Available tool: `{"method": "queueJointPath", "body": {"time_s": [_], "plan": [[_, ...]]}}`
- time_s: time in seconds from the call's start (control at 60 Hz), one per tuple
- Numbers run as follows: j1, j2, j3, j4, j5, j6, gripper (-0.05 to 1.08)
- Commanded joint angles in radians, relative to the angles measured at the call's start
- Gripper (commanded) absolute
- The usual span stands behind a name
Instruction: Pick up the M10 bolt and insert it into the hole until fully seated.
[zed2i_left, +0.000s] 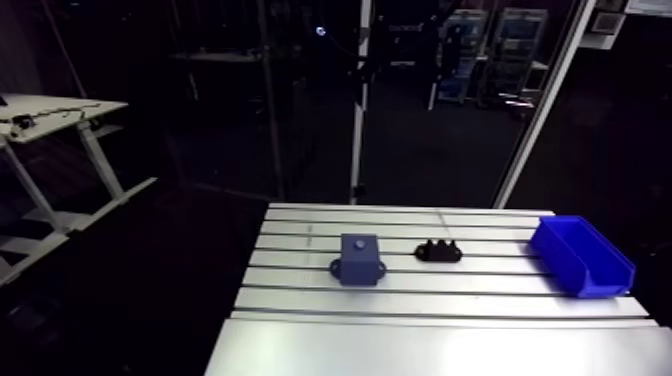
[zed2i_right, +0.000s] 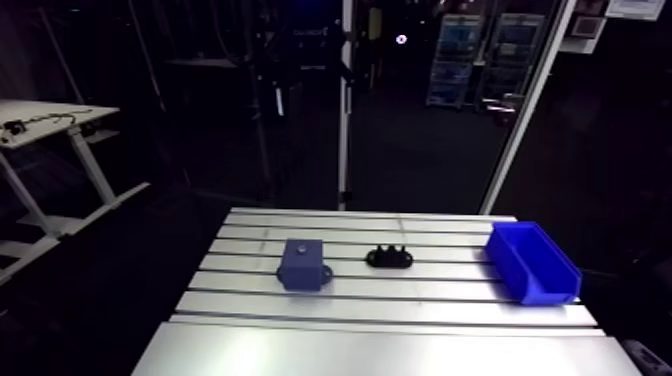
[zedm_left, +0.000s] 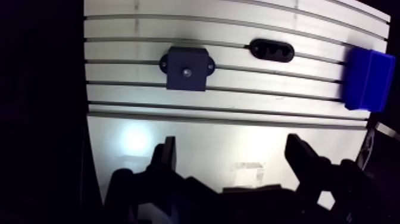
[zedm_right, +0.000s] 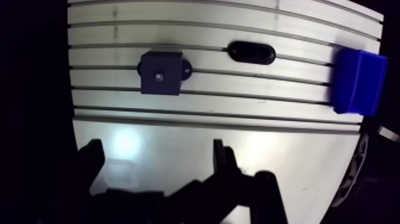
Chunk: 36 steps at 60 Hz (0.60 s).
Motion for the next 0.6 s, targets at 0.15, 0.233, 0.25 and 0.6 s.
{"method": "queueJointPath", "body": {"time_s": [0.15,0.233,0.25,0.6], "plan": [[-0.026,-0.014,-0.002,0.004,0.002,-0.016,0.01],[-0.026,-0.014,-0.002,0.006,0.002,-0.016,0.01],[-0.026,-0.014,-0.002,0.006,0.002,-0.016,0.01],[-0.027,-0.014,0.007,0.004,0.003,-0.016,0.01]]}}
